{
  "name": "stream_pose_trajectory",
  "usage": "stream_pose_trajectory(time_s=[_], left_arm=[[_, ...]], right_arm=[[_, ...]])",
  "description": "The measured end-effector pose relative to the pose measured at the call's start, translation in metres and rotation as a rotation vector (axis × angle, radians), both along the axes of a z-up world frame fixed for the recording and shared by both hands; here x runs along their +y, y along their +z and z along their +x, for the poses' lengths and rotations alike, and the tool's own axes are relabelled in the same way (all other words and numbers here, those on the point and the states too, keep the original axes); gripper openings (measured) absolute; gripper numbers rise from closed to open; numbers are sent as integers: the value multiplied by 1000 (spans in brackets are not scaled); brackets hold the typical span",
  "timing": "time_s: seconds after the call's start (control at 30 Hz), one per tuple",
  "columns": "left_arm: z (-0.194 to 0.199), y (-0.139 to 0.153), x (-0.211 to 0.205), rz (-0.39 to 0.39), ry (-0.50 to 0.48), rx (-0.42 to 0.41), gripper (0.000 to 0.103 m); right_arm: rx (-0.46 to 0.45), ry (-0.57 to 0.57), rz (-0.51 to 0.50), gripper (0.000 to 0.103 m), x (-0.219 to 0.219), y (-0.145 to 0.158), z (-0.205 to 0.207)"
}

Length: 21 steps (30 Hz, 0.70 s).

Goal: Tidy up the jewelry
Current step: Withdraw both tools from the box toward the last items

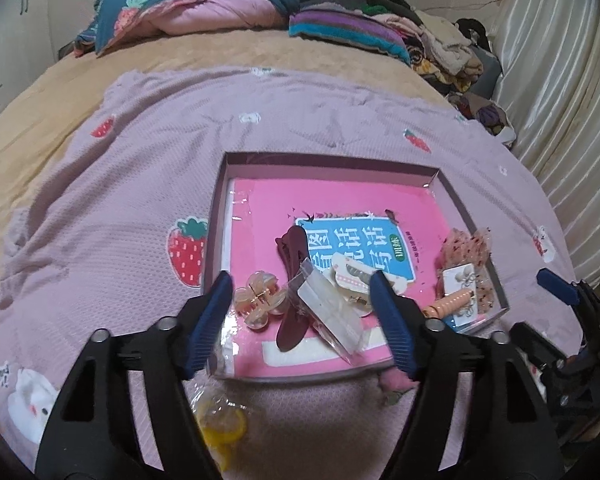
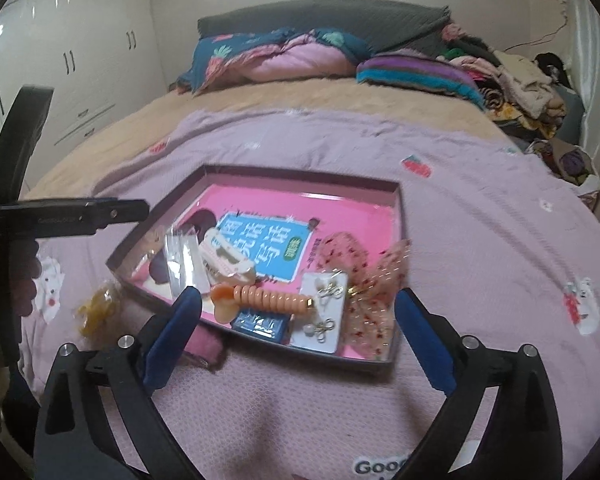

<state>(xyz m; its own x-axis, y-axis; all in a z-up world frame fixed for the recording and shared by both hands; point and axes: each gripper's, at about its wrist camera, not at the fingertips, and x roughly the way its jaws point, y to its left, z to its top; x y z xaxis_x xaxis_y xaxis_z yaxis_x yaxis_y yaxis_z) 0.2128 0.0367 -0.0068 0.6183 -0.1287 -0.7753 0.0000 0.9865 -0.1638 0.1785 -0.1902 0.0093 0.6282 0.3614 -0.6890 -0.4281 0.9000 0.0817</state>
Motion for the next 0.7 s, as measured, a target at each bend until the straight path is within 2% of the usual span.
stream_pose_trajectory(time_s=[0.17, 0.43, 0.7], left_arm=[[-16, 18, 1, -2, 15, -37, 90], [-44, 41, 3, 7, 27, -87, 93], [-71, 46, 6, 4, 36, -107, 93]], right_arm=[[-25, -35, 44, 99, -15, 19, -10], [-65, -44, 66, 99, -26, 41, -34], [-78, -31, 78, 99, -27, 51, -58]])
